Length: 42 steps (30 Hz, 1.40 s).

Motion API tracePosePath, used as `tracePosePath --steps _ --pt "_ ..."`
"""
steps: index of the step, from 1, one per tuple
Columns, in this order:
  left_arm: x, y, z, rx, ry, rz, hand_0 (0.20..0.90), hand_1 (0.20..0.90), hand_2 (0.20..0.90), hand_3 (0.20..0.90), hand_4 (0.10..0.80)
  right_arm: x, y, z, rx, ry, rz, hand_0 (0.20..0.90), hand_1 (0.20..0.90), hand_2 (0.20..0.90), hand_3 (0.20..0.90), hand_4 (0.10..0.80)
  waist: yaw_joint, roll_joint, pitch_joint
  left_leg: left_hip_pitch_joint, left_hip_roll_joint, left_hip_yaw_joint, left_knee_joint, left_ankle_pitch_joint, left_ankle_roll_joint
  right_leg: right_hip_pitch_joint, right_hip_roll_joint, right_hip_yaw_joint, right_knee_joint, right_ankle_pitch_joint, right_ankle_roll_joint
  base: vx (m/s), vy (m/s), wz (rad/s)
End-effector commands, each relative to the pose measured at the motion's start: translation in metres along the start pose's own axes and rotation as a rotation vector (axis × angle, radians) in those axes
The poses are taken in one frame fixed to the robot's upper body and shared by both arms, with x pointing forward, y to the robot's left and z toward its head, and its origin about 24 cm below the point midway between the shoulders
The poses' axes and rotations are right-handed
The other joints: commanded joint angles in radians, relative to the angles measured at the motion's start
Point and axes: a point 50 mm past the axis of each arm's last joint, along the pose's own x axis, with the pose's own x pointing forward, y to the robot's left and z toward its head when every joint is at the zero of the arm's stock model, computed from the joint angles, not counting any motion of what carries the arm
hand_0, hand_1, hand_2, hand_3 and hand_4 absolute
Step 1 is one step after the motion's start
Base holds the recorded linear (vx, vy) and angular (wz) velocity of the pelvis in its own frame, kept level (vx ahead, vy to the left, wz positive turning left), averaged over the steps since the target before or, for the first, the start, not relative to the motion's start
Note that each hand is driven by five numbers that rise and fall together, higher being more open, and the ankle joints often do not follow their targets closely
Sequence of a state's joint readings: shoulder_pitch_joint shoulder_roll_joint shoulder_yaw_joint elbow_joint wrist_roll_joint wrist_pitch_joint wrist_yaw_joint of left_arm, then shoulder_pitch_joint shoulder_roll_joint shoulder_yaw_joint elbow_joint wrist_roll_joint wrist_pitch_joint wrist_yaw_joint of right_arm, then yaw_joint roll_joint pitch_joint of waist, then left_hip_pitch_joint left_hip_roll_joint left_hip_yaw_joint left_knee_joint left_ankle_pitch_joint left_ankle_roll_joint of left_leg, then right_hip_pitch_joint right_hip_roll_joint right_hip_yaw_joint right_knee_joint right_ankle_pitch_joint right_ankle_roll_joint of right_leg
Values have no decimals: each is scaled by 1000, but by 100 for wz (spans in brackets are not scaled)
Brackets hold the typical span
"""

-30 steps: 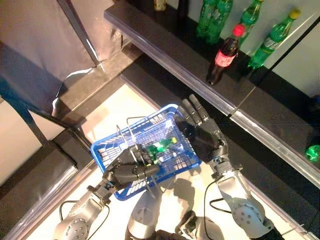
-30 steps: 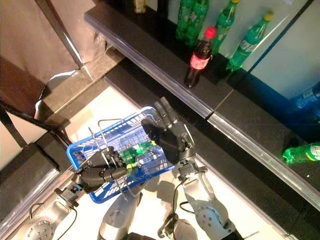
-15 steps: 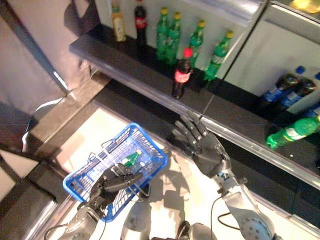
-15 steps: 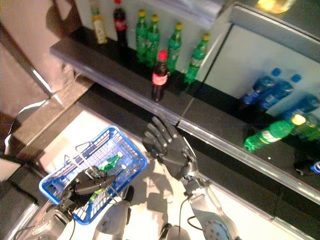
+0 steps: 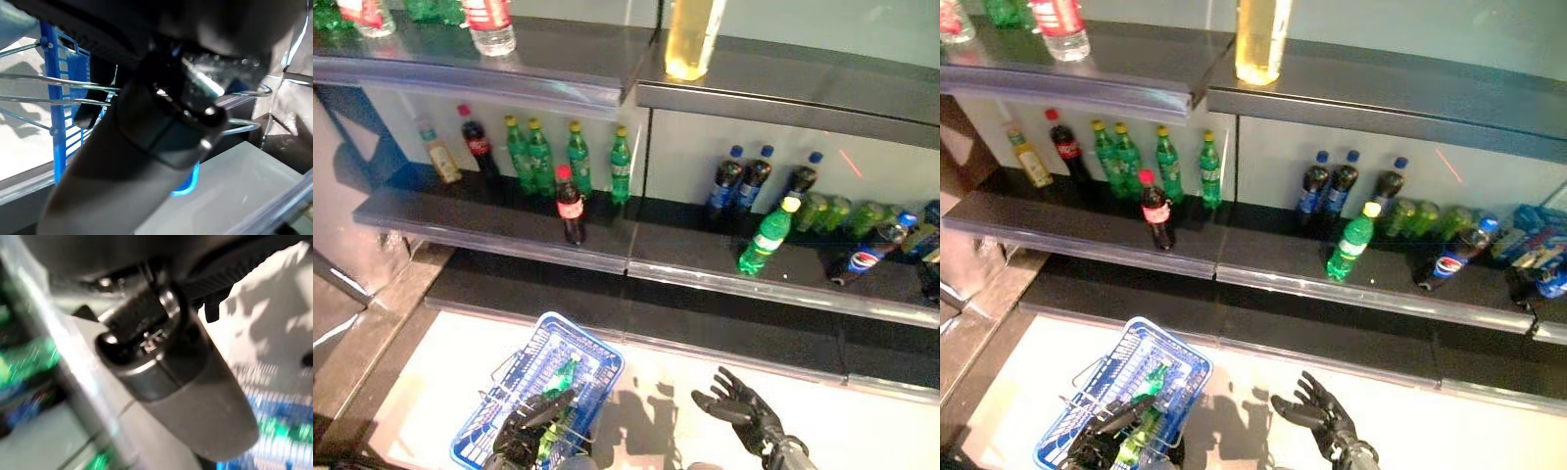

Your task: Pick up the drink and place into the basket.

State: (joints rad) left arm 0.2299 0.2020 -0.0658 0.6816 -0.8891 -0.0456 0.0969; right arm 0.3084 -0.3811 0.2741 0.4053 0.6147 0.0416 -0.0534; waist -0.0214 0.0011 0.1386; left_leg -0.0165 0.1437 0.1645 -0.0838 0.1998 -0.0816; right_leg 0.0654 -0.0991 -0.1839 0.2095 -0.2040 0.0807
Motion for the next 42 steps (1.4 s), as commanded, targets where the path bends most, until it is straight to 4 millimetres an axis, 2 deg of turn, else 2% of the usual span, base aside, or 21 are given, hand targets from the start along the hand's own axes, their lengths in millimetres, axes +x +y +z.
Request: tracePosePath --steps 1,4,5,7,8,9,11,12,19,24,25,26,27,31,32,34,36,39,40,41,42 --pt "2 -17 47 5 -234 -105 300 300 300 200 100 12 12 36 -56 -133 -5 900 900 900 900 800 15 -14 12 37 40 39 67 -79 -46 7 6 -4 -152 164 -30 -183 -148 -13" --pt "7 -10 29 -6 -162 -64 300 300 300 200 100 16 -8 18 -134 -49 -128 900 900 900 900 800 4 -14 30 -16 57 76 148 -43 -53 9 31 -5 -168 168 -52 -205 -152 -20" --pt "8 -9 24 -15 -143 -51 300 300 300 200 100 17 -12 13 -158 -28 -152 900 900 900 900 800 2 -26 35 -25 26 67 220 -84 -36 8 23 -4 -174 173 -55 -238 -177 2" --pt "11 -7 12 -83 -95 10 300 300 300 200 100 22 -20 2 -212 49 -193 900 900 900 900 800 17 -51 36 -49 -99 7 355 -205 17 -2 4 12 -197 201 -49 -136 -94 4" --pt "11 -5 10 -99 -89 23 300 300 300 200 100 22 -21 0 -226 63 -197 900 900 900 900 800 20 -54 35 -53 -124 -9 381 -221 25 -3 4 17 -202 206 -48 -92 -51 -67" --pt "10 2 2 -140 -73 70 300 300 300 200 100 23 -26 -8 -286 107 -208 900 900 900 900 800 34 -59 30 -58 -209 -72 436 -262 51 -7 11 43 -214 223 -40 -46 -25 -84" --pt "10 7 -3 -147 -57 94 300 300 300 200 100 22 -28 -17 -317 146 -227 900 900 900 900 800 39 -55 16 -44 -253 -101 407 -278 67 -18 25 61 -214 237 -29 -5 27 -97" --pt "10 14 -5 -120 -34 117 300 300 300 200 100 22 -30 -26 -317 185 -251 900 900 900 900 800 38 -50 7 9 -242 -93 316 -315 80 -20 34 72 -211 234 -18 35 60 -77" --pt "10 33 2 -20 -47 181 300 300 300 200 100 19 -17 -42 -274 204 -272 900 900 900 900 800 16 -42 4 80 -229 -92 180 -304 105 -65 78 69 -105 184 -15 -10 -2 -42" --pt "10 38 7 7 -51 149 300 300 300 200 100 18 -15 -49 -261 196 -267 900 900 900 900 800 20 -27 1 100 -205 -63 135 -290 111 -59 -12 72 -128 230 30 -71 -185 -77" --pt "12 36 9 22 -40 139 300 300 300 200 100 21 -16 -48 -246 208 -290 900 900 900 900 800 19 -18 -5 111 -190 -51 126 -291 108 -73 -82 76 -137 283 66 -49 -262 -13" --pt "12 36 9 23 -40 138 300 300 300 200 100 21 -16 -48 -246 208 -291 900 900 900 900 800 20 -17 -4 113 -188 -49 126 -292 108 -72 -86 76 -138 287 68 -49 -391 -18" --pt "13 35 12 15 -43 142 300 300 300 200 100 24 -15 -45 -256 205 -291 900 900 900 900 800 23 -13 -6 123 -171 -38 118 -294 99 -81 -128 67 -146 321 84 -14 -220 -15" --pt "14 33 21 -23 -61 164 300 300 300 200 100 31 -7 -35 -314 202 -237 900 900 900 900 800 43 -10 -8 136 -103 15 126 -292 66 -66 -159 -15 -158 301 96 6 -489 -55" --pt "15 32 24 -86 -72 177 300 300 300 200 100 32 -6 -32 -351 197 -216 900 900 900 900 800 44 -15 -9 135 -59 32 136 -286 46 -64 -140 -21 -161 281 82 37 -664 -78" --pt "16 29 26 -158 -84 198 300 300 300 200 100 33 -5 -30 -375 202 -206 900 900 900 900 800 40 -22 -8 129 -24 39 153 -281 32 -69 -109 -19 -143 253 60 35 -509 -59" --pt "16 29 26 -217 -102 207 300 300 300 200 100 33 -2 -29 -379 208 -170 900 900 900 900 800 49 -60 17 76 58 30 312 -241 3 -44 -49 -28 -142 219 4 62 -668 -46" --pt "16 28 24 -220 -114 200 300 300 300 200 100 31 -2 -30 -395 201 -156 900 900 900 900 800 62 -86 44 -8 87 29 465 -193 14 -21 -12 -40 -155 212 -34 33 -537 -18" --pt "15 28 23 -225 -113 198 300 300 300 200 100 30 -3 -31 -403 198 -155 900 900 900 900 800 65 -92 52 -32 87 27 508 -190 21 -17 -2 -45 -156 210 -44 75 -463 -51" --pt "13 30 19 -222 -100 198 300 300 300 200 100 29 -7 -31 -424 197 -158 900 900 900 900 800 90 -101 73 -81 2 -26 568 -215 56 -4 11 -44 -153 207 -54 99 -384 -75" --pt "12 32 16 -221 -95 199 300 300 300 200 100 29 -8 -30 -434 196 -160 900 900 900 900 800 102 -99 79 -96 -45 -41 572 -223 69 -1 19 -38 -152 206 -54 154 -356 -66"
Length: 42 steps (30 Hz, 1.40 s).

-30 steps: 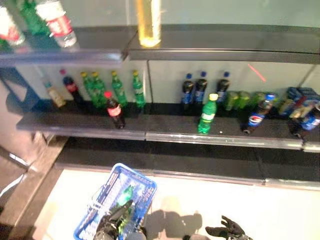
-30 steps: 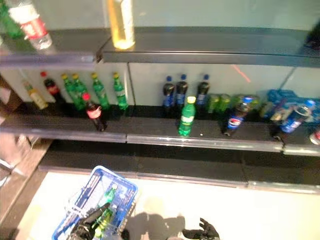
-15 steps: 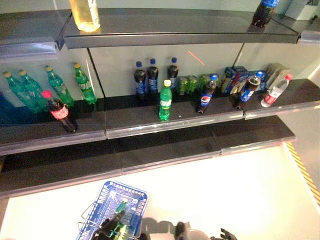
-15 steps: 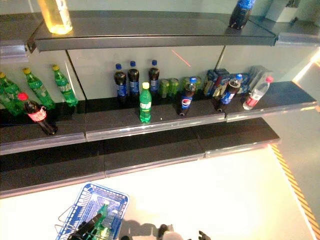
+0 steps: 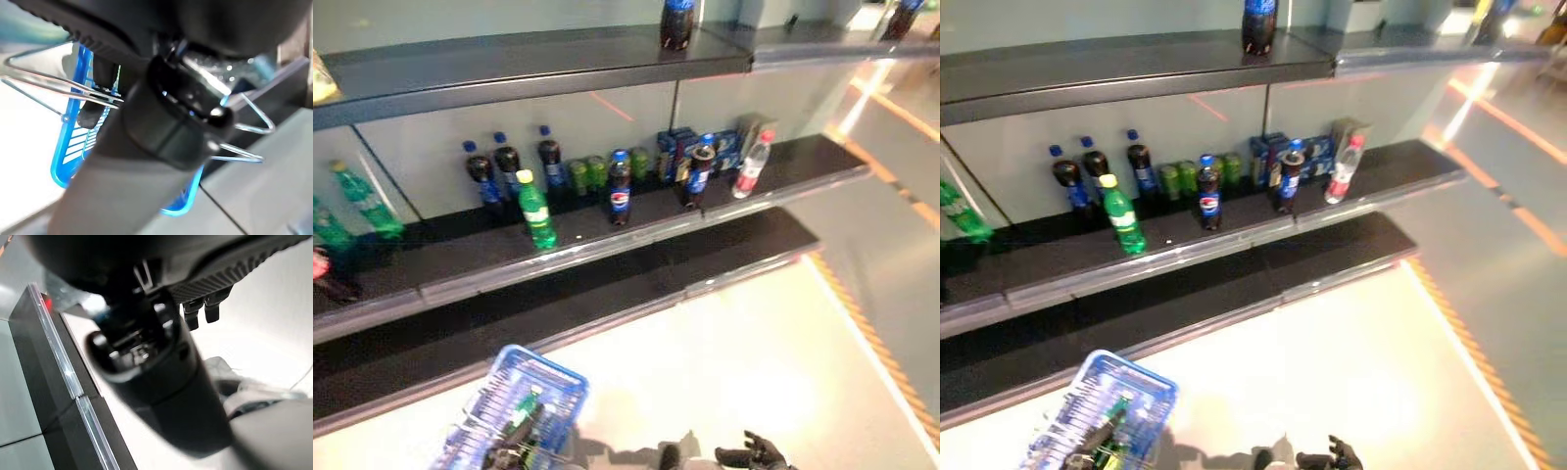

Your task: Pick up the drink and place into the basket.

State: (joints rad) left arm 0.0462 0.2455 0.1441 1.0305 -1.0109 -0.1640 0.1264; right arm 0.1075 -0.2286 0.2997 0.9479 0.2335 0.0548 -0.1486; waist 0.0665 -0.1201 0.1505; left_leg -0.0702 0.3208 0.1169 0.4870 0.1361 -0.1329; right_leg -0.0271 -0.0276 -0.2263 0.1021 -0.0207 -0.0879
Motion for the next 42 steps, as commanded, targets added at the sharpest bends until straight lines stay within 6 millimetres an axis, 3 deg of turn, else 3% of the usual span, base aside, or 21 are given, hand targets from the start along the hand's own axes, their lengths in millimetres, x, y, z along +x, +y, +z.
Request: tracePosePath --steps 1,4,8,9,11,12,15,16,19,21,23,25,26,28,30,33,35,36,37,39,42 --pt "-12 3 -27 21 49 -73 300 300 300 200 100 2 -17 22 -94 -104 -25 900 900 900 900 800 33 33 78 -69 -294 4 -6 -160 136 105 -31 13 -45 21 115 158 -219 -50" --pt "-15 17 -34 35 71 -63 300 300 300 200 100 4 -21 28 -110 -113 -35 900 900 900 900 800 62 54 83 -105 -364 39 -97 -110 136 137 14 4 -51 0 114 219 -201 -56" --pt "-16 24 -36 68 55 -48 300 300 300 200 100 4 -14 39 -185 -135 -15 900 900 900 900 800 104 88 67 -141 -412 97 -269 -36 107 182 99 -4 -11 -75 108 370 -163 -49" --pt "-16 24 -35 65 52 -46 300 300 300 200 100 4 -13 39 -188 -137 -13 900 900 900 900 800 107 91 67 -145 -409 119 -284 -17 116 178 106 -13 -4 -69 102 438 -147 -41" --pt "-15 24 -32 60 45 -37 300 300 300 200 100 3 -9 40 -181 -138 -9 900 900 900 900 800 109 86 56 -133 -437 155 -319 -45 117 199 123 -16 24 -96 112 330 -88 -26" --pt "-14 24 -29 62 42 -21 300 300 300 200 100 2 -6 37 -166 -127 -7 900 900 900 900 800 106 80 39 -117 -446 223 -340 -86 141 199 137 -37 56 -110 114 409 -80 -27" --pt "-12 32 -23 60 41 28 300 300 300 200 100 2 -1 30 -169 -92 -1 900 900 900 900 800 120 52 20 -98 -478 176 -322 -174 194 215 132 -32 170 -143 124 411 -79 1" --pt "-11 33 -21 55 37 34 300 300 300 200 100 2 0 27 -166 -80 2 900 900 900 900 800 128 44 18 -107 -467 197 -310 -173 220 207 133 -36 212 -90 135 275 -73 78" --pt "-7 25 -12 78 2 -22 300 300 300 200 100 2 5 22 -168 -94 29 900 900 900 900 800 124 39 12 -67 -455 156 -335 -192 263 115 113 2 548 126 260 297 -64 37" --pt "-6 18 -9 88 -6 -54 300 300 300 200 100 2 5 22 -167 -93 17 900 900 900 900 800 106 44 19 -59 -442 144 -320 -203 261 52 97 11 568 123 259 178 -113 50" --pt "-5 -3 -7 123 -8 -139 300 300 300 200 100 2 1 21 -103 -85 -35 900 900 900 900 800 87 59 30 -67 -421 72 -287 -191 224 37 18 5 409 24 206 200 -255 127" --pt "-5 -24 -8 153 -10 -235 300 300 300 200 100 3 -11 26 -39 -100 -80 900 900 900 900 800 53 75 54 -58 -411 -12 -266 -192 190 6 -71 69 159 -10 181 174 -313 117" --pt "-5 -28 -8 156 -11 -250 300 300 300 200 100 3 -13 27 -40 -105 -84 900 900 900 900 800 43 81 58 -50 -409 -28 -267 -195 187 -5 -82 87 128 -8 182 173 -310 169" --pt "-5 -45 -5 168 -20 -298 300 300 300 200 100 4 -17 30 -26 -123 -107 900 900 900 900 800 -11 86 80 -19 -408 -89 -270 -241 182 -106 -168 206 -5 116 223 187 -364 185" --pt "-5 -50 -1 144 -33 -297 300 300 300 200 100 5 -15 35 -41 -136 -108 900 900 900 900 800 -36 87 101 14 -394 -133 -275 -283 172 -167 -206 249 -61 204 251 161 -415 184" --pt "-5 -42 -2 129 -39 -258 300 300 300 200 100 7 -14 42 -58 -134 -92 900 900 900 900 800 -21 71 95 47 -338 -158 -268 -301 144 -113 -178 205 -38 147 250 194 -455 69" --pt "-5 -38 -5 121 -36 -240 300 300 300 200 100 7 -14 42 -58 -126 -92 900 900 900 900 800 -18 66 87 56 -325 -159 -269 -298 136 -100 -171 190 -34 138 245 153 -325 62" --pt "-6 -30 -9 97 -24 -201 300 300 300 200 100 7 -17 42 -55 -120 -88 900 900 900 900 800 -11 60 75 69 -285 -154 -279 -279 114 -80 -151 160 -26 108 223 142 -336 78" --pt "-6 -28 -10 100 -20 -195 300 300 300 200 100 6 -18 42 -51 -118 -87 900 900 900 900 800 -9 58 73 67 -275 -152 -280 -271 108 -73 -148 152 -28 103 217 196 -522 80" --pt "-7 -22 -18 145 8 -181 300 300 300 200 100 7 -29 45 -13 -126 -121 900 900 900 900 800 3 55 77 31 -217 -126 -278 -202 84 -37 -127 92 -39 81 188 62 -407 43" --pt "-7 -25 -21 149 23 -189 300 300 300 200 100 7 -42 50 45 -140 -171 900 900 900 900 800 -3 73 104 -16 -191 -94 -271 -130 66 -33 -107 45 -34 63 165 -91 -188 55"
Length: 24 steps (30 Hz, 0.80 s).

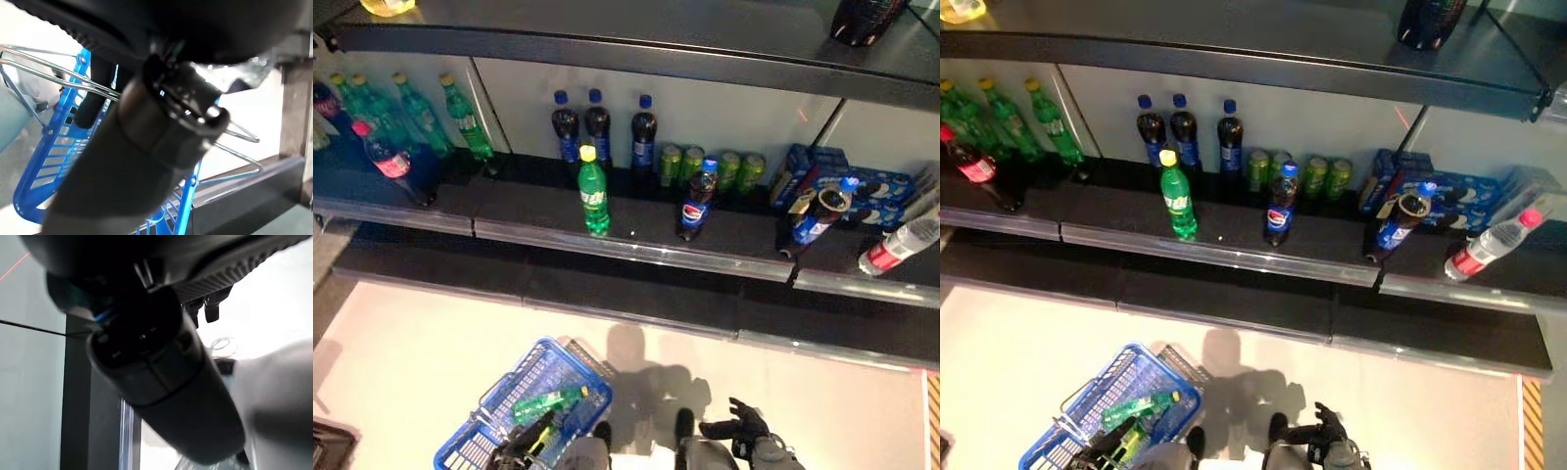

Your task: Pick up the drink and place into the basket.

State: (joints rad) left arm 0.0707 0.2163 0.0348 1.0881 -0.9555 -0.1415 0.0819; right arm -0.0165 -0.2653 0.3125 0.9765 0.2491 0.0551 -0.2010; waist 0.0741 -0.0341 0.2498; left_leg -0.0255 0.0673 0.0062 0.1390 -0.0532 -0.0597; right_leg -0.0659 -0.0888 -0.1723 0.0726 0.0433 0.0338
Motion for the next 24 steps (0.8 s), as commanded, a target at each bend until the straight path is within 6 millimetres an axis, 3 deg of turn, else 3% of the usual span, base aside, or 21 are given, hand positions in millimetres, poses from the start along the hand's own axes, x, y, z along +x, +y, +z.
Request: tracePosePath --steps 1,4,7,11,15,18,20,23,24 --pt "0 -29 17 8 -105 -146 300 300 300 200 100 0 -26 6 66 -45 -93 900 900 900 900 800 -12 -12 6 -64 62 17 78 63 -8 6 -45 -11 -5 -1 43 -56 -85 53" --pt "-3 -36 9 46 -88 -199 300 300 300 200 100 0 -38 6 86 -69 -130 900 900 900 900 800 -31 21 34 -77 61 68 16 132 -29 20 -30 -39 -21 -7 31 -16 14 40" --pt "-4 -40 6 78 -80 -218 300 300 300 200 100 -1 -43 3 87 -78 -138 900 900 900 900 800 -40 40 42 -81 73 108 -71 186 -50 33 -33 -47 -33 -5 38 44 143 51" --pt "-4 -40 4 138 -85 -210 300 300 300 200 100 -1 -37 4 52 -94 -112 900 900 900 900 800 -40 27 27 -51 48 89 -84 141 -38 39 -51 -37 -43 4 48 123 165 15" --pt "-4 -45 11 327 -130 -258 300 300 300 200 100 -5 -19 10 -29 -156 -29 900 900 900 900 800 -46 14 7 -25 22 109 -39 76 -24 58 -89 -29 -43 13 75 186 193 -7" --pt "-5 -49 19 483 -160 -318 300 300 300 200 100 -11 -6 27 -79 -235 19 900 900 900 900 800 -51 19 8 -13 14 131 -17 46 7 38 -103 -25 63 -28 87 114 168 -23" --pt "-5 -49 30 592 -192 -342 300 300 300 200 100 -20 2 54 -98 -333 47 900 900 900 900 800 -66 21 29 -7 6 132 16 17 36 -21 -111 -5 203 -37 99 82 101 -23" --pt "-6 -57 51 560 -250 -347 300 300 300 200 100 -31 1 90 -125 -483 89 900 900 900 900 800 -77 10 66 -24 18 137 64 -9 28 -36 -146 23 131 -15 105 -49 -96 -5" --pt "-6 -57 52 555 -254 -346 300 300 300 200 100 -31 1 92 -130 -495 95 900 900 900 900 800 -77 10 68 -24 20 138 64 -10 27 -32 -147 23 124 -15 105 -14 -119 10"
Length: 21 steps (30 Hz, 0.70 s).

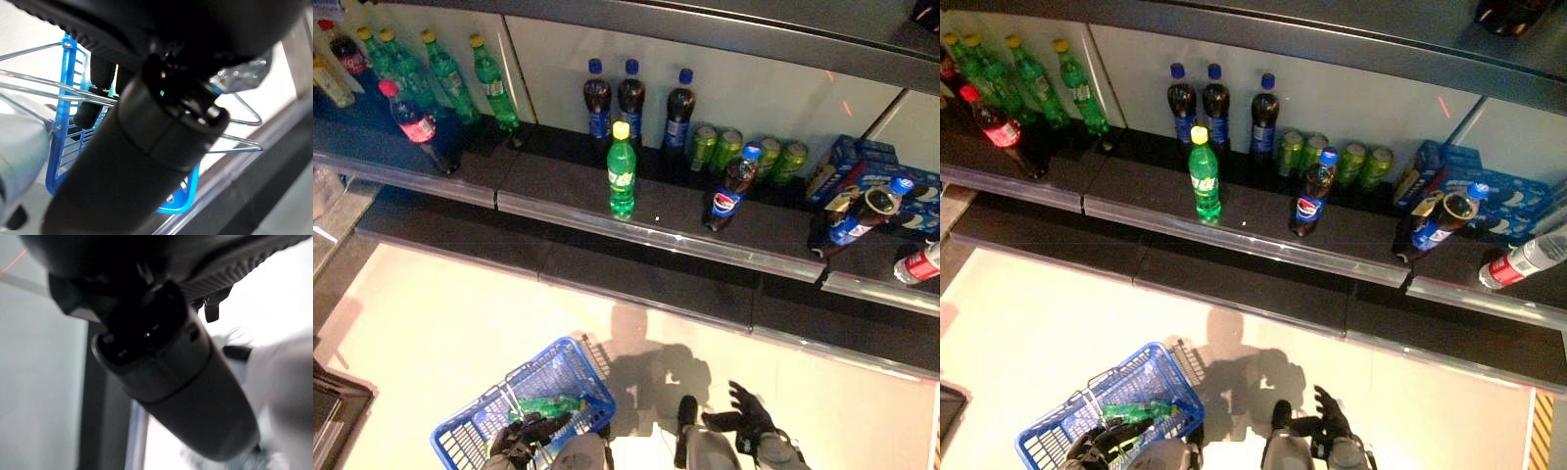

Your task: Pick up the drink and place into the basket.

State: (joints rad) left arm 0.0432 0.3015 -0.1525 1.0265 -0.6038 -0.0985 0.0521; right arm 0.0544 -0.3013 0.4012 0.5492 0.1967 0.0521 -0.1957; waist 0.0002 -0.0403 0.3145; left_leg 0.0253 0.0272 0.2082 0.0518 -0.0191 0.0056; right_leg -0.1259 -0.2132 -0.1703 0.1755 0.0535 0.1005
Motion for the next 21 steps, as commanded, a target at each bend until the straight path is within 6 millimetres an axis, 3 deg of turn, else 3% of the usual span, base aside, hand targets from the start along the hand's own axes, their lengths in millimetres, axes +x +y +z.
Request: tracePosePath --steps 1,6,8,10,12,15,21 --pt "-2 -12 50 16 -250 -110 300 300 300 200 100 0 -26 38 -109 -174 -14 900 900 900 900 800 -3 11 2 -83 61 -60 160 -49 -39 41 -21 26 -14 -20 35 8 -108 9" --pt "-5 -18 29 -49 -203 -88 300 300 300 200 100 -21 -37 101 -177 -485 23 900 900 900 900 800 -2 4 -26 -62 82 -60 101 -9 -69 84 3 7 -88 -8 30 35 -133 -3" --pt "-6 -17 22 -51 -189 -83 300 300 300 200 100 -30 -43 117 -176 -583 -7 900 900 900 900 800 -2 3 -32 -58 86 -61 92 -5 -73 90 8 4 -96 -10 29 28 -67 -10" --pt "-9 -13 9 -61 -162 -74 300 300 300 200 100 -57 -59 153 -199 -802 -79 900 900 900 900 800 -9 7 -43 -46 95 -57 75 0 -77 97 15 -1 -100 -17 29 34 -30 -13" --pt "-10 -12 4 -64 -153 -71 300 300 300 200 100 -67 -63 162 -197 -873 -100 900 900 900 900 800 -12 10 -46 -40 97 -54 70 0 -77 100 16 -3 -98 -21 30 34 6 -5" --pt "-14 -5 -10 -90 -129 -50 300 300 300 200 100 -106 -81 194 -154 -1131 -209 900 900 900 900 800 -18 23 -66 -19 105 -43 59 -4 -77 110 19 -4 -86 -41 29 76 30 6" --pt "-15 -5 -18 -91 -116 -51 300 300 300 200 100 -133 -96 219 -24 -1314 -346 900 900 900 900 800 -10 34 -86 -8 109 -40 81 -21 -78 128 16 -17 -64 -65 23 83 24 5"
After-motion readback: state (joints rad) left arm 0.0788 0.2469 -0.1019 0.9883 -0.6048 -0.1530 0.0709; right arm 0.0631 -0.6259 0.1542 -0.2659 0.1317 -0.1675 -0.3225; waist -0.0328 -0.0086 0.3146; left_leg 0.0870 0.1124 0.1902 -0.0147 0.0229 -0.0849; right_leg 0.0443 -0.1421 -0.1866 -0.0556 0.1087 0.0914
